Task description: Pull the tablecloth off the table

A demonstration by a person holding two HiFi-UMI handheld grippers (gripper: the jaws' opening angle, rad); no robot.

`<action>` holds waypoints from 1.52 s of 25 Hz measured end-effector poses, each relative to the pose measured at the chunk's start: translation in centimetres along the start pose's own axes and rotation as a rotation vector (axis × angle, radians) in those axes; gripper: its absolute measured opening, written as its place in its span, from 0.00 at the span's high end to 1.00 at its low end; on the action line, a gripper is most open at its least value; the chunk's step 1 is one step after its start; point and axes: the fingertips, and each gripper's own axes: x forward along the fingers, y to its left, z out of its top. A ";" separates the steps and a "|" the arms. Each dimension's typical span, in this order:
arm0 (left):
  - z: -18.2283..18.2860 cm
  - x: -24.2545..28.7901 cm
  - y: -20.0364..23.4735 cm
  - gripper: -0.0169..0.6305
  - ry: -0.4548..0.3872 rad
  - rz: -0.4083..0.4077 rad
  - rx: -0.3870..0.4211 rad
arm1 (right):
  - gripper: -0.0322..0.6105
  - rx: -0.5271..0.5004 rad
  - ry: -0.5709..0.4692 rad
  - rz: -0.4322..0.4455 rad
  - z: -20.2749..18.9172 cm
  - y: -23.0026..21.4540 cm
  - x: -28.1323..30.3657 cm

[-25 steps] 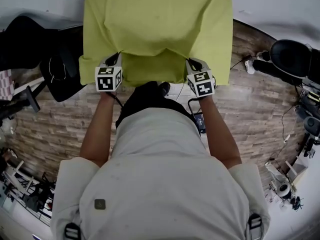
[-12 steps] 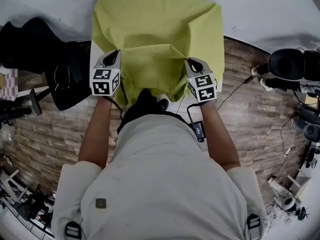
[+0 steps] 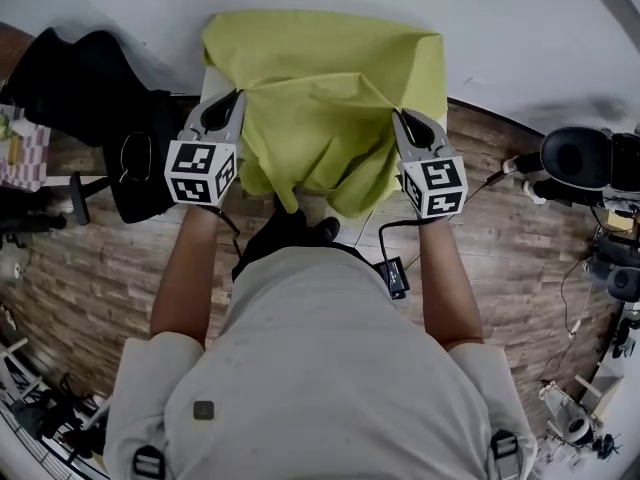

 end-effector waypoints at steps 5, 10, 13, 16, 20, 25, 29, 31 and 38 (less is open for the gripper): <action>5.1 -3.1 0.4 0.96 -0.119 -0.020 0.056 | 0.93 0.003 -0.125 -0.028 6.1 1.2 -2.8; 8.1 -6.9 1.6 0.96 -0.188 -0.072 0.087 | 0.93 -0.026 -0.189 -0.076 10.2 4.9 -5.3; 9.2 -9.0 2.8 0.96 -0.217 -0.117 0.115 | 0.93 -0.034 -0.212 -0.123 11.9 7.5 -6.1; 9.4 -11.9 4.4 0.96 -0.239 -0.164 0.134 | 0.93 -0.028 -0.232 -0.168 13.2 10.9 -7.0; 9.2 -15.8 6.5 0.96 -0.264 -0.216 0.167 | 0.93 -0.010 -0.261 -0.235 14.6 15.3 -8.6; 8.3 -19.8 8.6 0.96 -0.282 -0.271 0.168 | 0.93 0.025 -0.277 -0.277 15.2 20.3 -10.2; 8.5 -22.6 8.4 0.96 -0.306 -0.303 0.155 | 0.93 0.035 -0.276 -0.294 15.7 22.6 -12.2; 8.7 -23.9 8.2 0.96 -0.320 -0.310 0.149 | 0.93 0.029 -0.280 -0.297 16.1 23.5 -13.1; 9.2 -27.6 6.7 0.96 -0.355 -0.284 0.137 | 0.93 0.000 -0.319 -0.272 17.0 25.6 -16.3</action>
